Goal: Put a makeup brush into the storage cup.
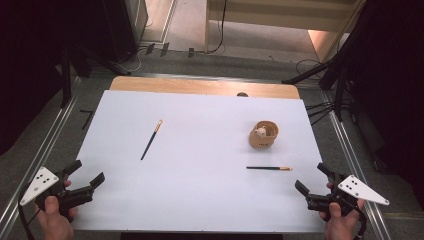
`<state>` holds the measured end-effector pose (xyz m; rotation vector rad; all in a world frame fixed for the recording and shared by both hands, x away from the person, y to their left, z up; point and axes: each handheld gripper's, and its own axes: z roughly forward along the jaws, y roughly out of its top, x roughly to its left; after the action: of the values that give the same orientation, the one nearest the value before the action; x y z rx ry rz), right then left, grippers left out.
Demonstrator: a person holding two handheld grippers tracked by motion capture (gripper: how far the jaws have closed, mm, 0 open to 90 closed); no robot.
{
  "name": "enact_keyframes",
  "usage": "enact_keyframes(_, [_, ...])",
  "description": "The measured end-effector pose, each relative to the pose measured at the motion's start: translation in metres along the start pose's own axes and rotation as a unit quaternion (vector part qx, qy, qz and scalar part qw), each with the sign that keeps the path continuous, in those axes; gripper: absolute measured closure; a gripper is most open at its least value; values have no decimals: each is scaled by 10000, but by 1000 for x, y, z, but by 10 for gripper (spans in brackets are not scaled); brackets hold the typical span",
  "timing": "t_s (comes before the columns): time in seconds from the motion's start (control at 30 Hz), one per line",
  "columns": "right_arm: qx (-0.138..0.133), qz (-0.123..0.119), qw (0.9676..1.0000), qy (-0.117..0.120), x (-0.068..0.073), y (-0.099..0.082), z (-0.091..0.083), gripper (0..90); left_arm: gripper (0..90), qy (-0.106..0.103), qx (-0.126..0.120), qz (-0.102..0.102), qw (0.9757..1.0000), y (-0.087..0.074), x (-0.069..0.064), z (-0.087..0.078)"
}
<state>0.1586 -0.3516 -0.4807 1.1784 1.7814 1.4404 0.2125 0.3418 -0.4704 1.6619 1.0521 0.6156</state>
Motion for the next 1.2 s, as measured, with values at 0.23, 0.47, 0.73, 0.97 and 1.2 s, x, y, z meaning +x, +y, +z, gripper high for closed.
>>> enact_keyframes(0.23, [19, -5, 10000, -6, 2, 1, 1, 0, 91, -2, 57, 51, 10000, 9, -6, 5])
enact_keyframes(0.47, [-20, 5, 10000, -11, 2, 4, 0, 0, 91, -13, 159, 66, 9999, 22, -11, 14])
enact_keyframes(0.73, [29, 0, 10000, 39, 4, 2, 1, 0, 92, -69, 423, 15, 9991, 41, -15, 29])
enact_keyframes(0.97, [89, -79, 9999, 55, 5, 1, 3, 0, 93, -171, 737, 162, 9970, 61, -19, 47])
enact_keyframes(1.2, [114, -34, 9999, 52, 6, 1, 3, 0, 93, -221, 960, 277, 9948, 80, -22, 60])
